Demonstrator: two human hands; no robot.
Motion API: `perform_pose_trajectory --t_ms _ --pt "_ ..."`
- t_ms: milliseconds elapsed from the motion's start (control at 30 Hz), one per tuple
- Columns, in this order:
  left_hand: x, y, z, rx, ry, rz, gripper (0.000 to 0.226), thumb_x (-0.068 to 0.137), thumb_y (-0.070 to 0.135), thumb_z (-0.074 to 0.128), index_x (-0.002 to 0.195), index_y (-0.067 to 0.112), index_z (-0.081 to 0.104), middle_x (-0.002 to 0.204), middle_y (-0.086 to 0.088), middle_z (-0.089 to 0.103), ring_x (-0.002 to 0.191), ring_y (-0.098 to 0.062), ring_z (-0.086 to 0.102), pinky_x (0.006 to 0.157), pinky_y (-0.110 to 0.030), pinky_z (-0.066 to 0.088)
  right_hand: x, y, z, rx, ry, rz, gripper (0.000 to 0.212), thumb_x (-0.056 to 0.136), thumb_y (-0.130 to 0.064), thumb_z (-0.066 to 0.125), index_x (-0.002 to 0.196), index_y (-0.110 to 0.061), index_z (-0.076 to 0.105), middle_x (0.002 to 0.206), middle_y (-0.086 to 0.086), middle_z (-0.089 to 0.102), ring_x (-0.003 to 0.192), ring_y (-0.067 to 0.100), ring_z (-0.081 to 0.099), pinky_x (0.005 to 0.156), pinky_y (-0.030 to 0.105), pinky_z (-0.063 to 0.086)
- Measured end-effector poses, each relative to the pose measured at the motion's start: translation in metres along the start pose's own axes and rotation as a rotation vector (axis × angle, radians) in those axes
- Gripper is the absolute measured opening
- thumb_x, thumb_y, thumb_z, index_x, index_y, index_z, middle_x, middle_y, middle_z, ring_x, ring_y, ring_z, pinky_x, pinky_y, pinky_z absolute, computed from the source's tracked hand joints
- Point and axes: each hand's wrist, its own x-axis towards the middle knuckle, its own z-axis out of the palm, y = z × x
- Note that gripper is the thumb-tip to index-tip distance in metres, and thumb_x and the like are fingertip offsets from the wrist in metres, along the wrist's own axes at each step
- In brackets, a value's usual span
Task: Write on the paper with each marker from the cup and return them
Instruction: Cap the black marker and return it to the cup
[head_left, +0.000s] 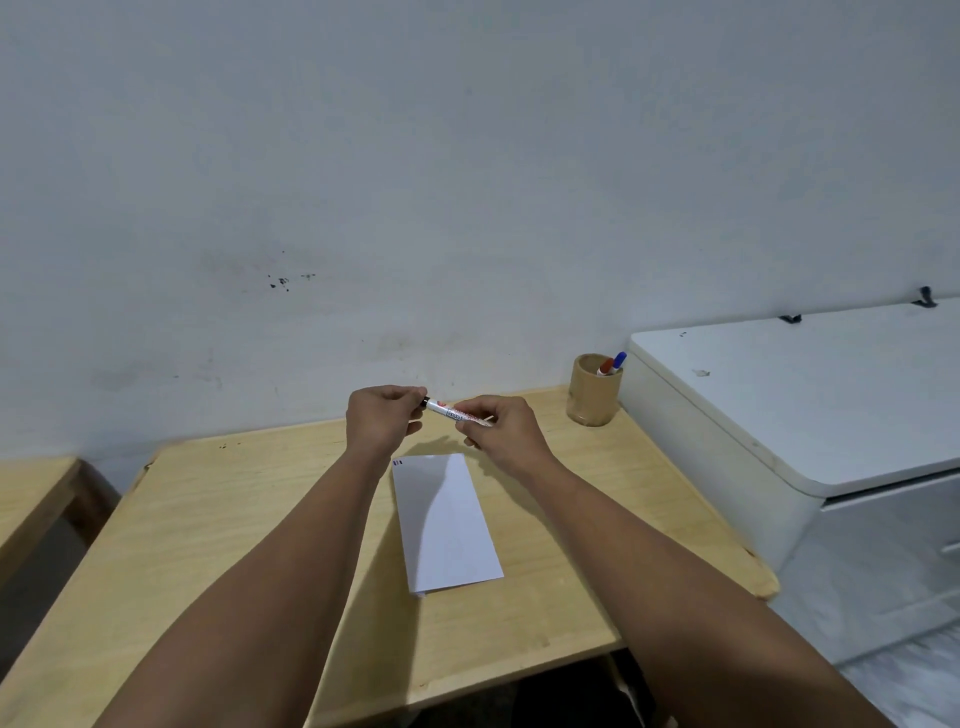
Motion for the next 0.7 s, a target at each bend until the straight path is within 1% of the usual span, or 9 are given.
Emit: perform_pose_trajectory --t_ms 133,200,267,333,400,500,600,633,700 --pt "0.008 0.017 0.037 0.0 -0.044 0.048 0.013 0.091 0.016 0.073 0.089 0.006 0.08 0.079 -0.007 0.073 0.079 -0.021 0.069 0.066 -0.03 0.059 0.011 -0.012 -0.033 -0.13 0.068 -0.007 0.018 0.092 -0.007 0.077 0.102 -0.021 0.084 0.085 -0.003 0.074 0.067 0.011 0.067 0.071 0.032 0.053" --pt "0.013 0.035 0.059 -0.004 -0.106 0.11 0.019 0.094 0.023 0.07 0.089 0.007 0.08 0.082 -0.005 0.075 0.08 -0.018 0.069 0.068 -0.031 0.06 0.025 -0.024 -0.053 -0.303 0.069 -0.012 0.029 0.093 -0.013 0.078 0.121 -0.018 0.08 0.088 -0.006 0.073 0.075 0.009 0.066 0.076 0.028 0.049" --pt "0.021 0.053 0.082 -0.02 -0.141 0.164 0.027 0.098 0.03 0.064 0.097 0.008 0.08 0.09 -0.006 0.078 0.082 -0.015 0.069 0.074 -0.034 0.062 0.043 -0.041 -0.078 -0.439 0.101 -0.016 0.037 0.095 -0.017 0.075 0.132 -0.019 0.074 0.093 -0.007 0.072 0.085 0.015 0.068 0.081 0.033 0.055" --pt "0.03 0.06 0.106 -0.025 -0.138 0.179 0.03 0.1 0.031 0.058 0.12 0.013 0.073 0.099 -0.006 0.078 0.088 -0.017 0.069 0.084 -0.04 0.06 0.064 -0.053 -0.107 -0.455 0.196 -0.014 0.026 0.095 -0.017 0.074 0.12 -0.021 0.077 0.093 -0.003 0.072 0.091 0.022 0.071 0.085 0.038 0.059" --pt "0.039 0.054 0.13 0.097 -0.162 0.187 0.042 0.097 0.029 0.059 0.137 0.018 0.062 0.107 -0.003 0.076 0.098 -0.02 0.069 0.096 -0.045 0.057 0.084 -0.058 -0.137 -0.392 0.28 0.012 0.017 0.093 -0.015 0.074 0.108 -0.023 0.071 0.094 0.0 0.077 0.092 0.024 0.075 0.082 0.037 0.06" --pt "0.045 0.03 0.167 0.394 -0.316 0.23 0.064 0.09 0.03 0.07 0.149 0.021 0.049 0.128 -0.003 0.067 0.115 -0.021 0.064 0.104 -0.044 0.051 0.106 -0.049 -0.175 -0.349 0.321 0.039 0.019 0.096 -0.015 0.071 0.11 -0.02 0.06 0.088 -0.001 0.076 0.08 0.015 0.072 0.068 0.026 0.051" --pt "0.048 0.003 0.204 0.55 -0.463 0.227 0.09 0.083 0.034 0.08 0.159 0.023 0.032 0.148 -0.008 0.053 0.131 -0.025 0.055 0.106 -0.042 0.048 0.119 -0.024 -0.195 -0.378 0.335 0.038 0.016 0.098 -0.015 0.074 0.108 -0.018 0.062 0.075 -0.011 0.069 0.069 0.0 0.064 0.064 0.019 0.044" --pt "0.049 -0.004 0.214 0.583 -0.488 0.225 0.097 0.082 0.035 0.082 0.161 0.022 0.027 0.154 -0.008 0.048 0.136 -0.026 0.051 0.108 -0.041 0.046 0.123 -0.014 -0.198 -0.397 0.339 0.044 0.014 0.097 -0.015 0.075 0.107 -0.017 0.064 0.072 -0.012 0.067 0.067 -0.002 0.063 0.065 0.019 0.046" --pt "0.052 -0.017 0.231 0.577 -0.512 0.204 0.106 0.079 0.036 0.085 0.162 0.021 0.022 0.158 -0.008 0.043 0.141 -0.026 0.046 0.109 -0.04 0.044 0.128 0.005 -0.198 -0.443 0.328 0.092 0.013 0.094 -0.018 0.077 0.1 -0.021 0.067 0.063 -0.013 0.067 0.065 0.002 0.066 0.073 0.029 0.056"
